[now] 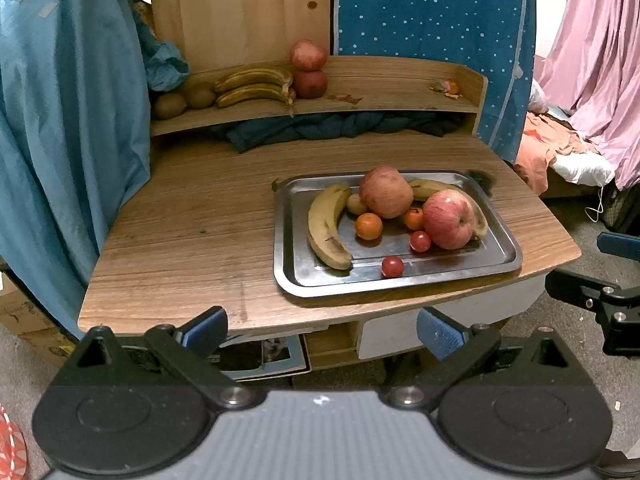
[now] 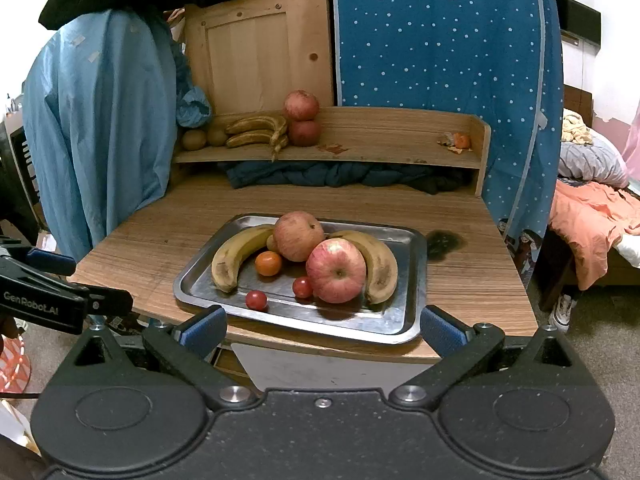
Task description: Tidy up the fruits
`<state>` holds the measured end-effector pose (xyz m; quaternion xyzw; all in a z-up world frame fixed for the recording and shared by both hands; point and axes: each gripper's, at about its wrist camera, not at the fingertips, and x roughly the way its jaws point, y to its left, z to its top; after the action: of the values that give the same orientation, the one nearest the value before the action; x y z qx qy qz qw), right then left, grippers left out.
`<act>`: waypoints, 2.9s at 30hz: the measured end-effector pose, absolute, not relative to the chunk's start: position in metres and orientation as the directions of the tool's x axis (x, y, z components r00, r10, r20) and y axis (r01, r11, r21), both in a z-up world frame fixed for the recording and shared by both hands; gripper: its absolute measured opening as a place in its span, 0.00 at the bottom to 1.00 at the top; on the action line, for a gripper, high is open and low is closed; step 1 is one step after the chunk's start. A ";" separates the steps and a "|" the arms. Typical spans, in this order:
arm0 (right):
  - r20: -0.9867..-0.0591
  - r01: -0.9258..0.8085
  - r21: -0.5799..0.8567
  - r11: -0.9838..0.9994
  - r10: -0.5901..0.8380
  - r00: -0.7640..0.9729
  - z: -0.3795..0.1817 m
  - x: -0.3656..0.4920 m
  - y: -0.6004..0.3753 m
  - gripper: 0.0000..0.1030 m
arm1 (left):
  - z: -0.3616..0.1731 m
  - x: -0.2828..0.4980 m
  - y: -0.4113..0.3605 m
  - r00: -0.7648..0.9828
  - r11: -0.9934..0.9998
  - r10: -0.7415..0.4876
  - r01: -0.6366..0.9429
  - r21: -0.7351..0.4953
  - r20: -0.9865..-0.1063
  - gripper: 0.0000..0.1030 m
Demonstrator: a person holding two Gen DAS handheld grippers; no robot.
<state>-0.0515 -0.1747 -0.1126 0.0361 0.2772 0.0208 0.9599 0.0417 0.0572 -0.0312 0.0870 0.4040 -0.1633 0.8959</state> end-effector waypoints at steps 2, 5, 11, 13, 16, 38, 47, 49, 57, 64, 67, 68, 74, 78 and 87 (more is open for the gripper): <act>-0.532 -0.020 0.081 0.997 0.061 0.845 -0.113 -0.051 -0.175 0.99 | -0.032 0.042 0.057 0.619 0.931 -0.222 0.363 0.024 -0.753 1.00; -0.532 -0.020 0.080 0.997 0.060 0.845 -0.113 -0.051 -0.174 0.99 | -0.032 0.042 0.057 0.619 0.931 -0.222 0.364 0.024 -0.753 1.00; -0.532 -0.021 0.080 0.997 0.061 0.845 -0.112 -0.051 -0.175 0.99 | -0.032 0.042 0.058 0.619 0.932 -0.222 0.363 0.024 -0.753 1.00; -0.531 -0.022 0.080 0.997 0.061 0.845 -0.113 -0.050 -0.174 0.99 | -0.032 0.042 0.058 0.619 0.932 -0.221 0.362 0.024 -0.754 1.00; -0.531 -0.022 0.080 0.997 0.061 0.845 -0.112 -0.050 -0.175 0.99 | -0.032 0.043 0.058 0.620 0.932 -0.221 0.361 0.024 -0.753 1.00; -0.533 -0.021 0.078 0.997 0.059 0.844 -0.112 -0.050 -0.175 0.99 | -0.032 0.042 0.058 0.618 0.932 -0.221 0.361 0.023 -0.754 1.00; -0.534 -0.021 0.078 0.997 0.060 0.843 -0.112 -0.050 -0.175 0.99 | -0.032 0.043 0.056 0.618 0.933 -0.219 0.360 0.024 -0.755 1.00; -0.535 -0.021 0.078 0.997 0.059 0.843 -0.111 -0.050 -0.176 0.99 | -0.032 0.043 0.056 0.617 0.933 -0.219 0.360 0.024 -0.756 1.00; -0.538 -0.020 0.080 0.997 0.060 0.841 -0.112 -0.050 -0.175 0.99 | -0.032 0.043 0.055 0.617 0.933 -0.219 0.360 0.024 -0.755 1.00; -0.540 -0.022 0.084 0.996 0.064 0.839 -0.112 -0.049 -0.175 0.99 | -0.032 0.044 0.054 0.616 0.933 -0.218 0.360 0.025 -0.757 1.00; -0.540 -0.021 0.084 0.996 0.063 0.839 -0.112 -0.048 -0.176 0.99 | -0.033 0.045 0.050 0.615 0.933 -0.214 0.359 0.027 -0.759 1.00; -0.541 -0.021 0.085 0.996 0.064 0.839 -0.113 -0.048 -0.176 0.99 | -0.034 0.046 0.050 0.615 0.933 -0.213 0.358 0.028 -0.759 1.00; -0.542 -0.020 0.086 0.996 0.064 0.838 -0.113 -0.048 -0.176 0.99 | -0.036 0.052 0.043 0.611 0.934 -0.207 0.356 0.031 -0.764 1.00; -0.542 -0.021 0.087 0.996 0.065 0.838 -0.113 -0.047 -0.176 0.99 | -0.036 0.053 0.042 0.610 0.934 -0.205 0.355 0.033 -0.765 1.00; -0.545 -0.021 0.089 0.996 0.067 0.836 -0.114 -0.045 -0.176 0.99 | -0.036 0.056 0.039 0.609 0.933 -0.203 0.357 0.037 -0.767 1.00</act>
<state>-0.0454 -0.1765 -0.1140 0.0397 0.2855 0.0230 0.9573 0.0558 0.0387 -0.0359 0.0932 0.4134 -0.1568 0.8921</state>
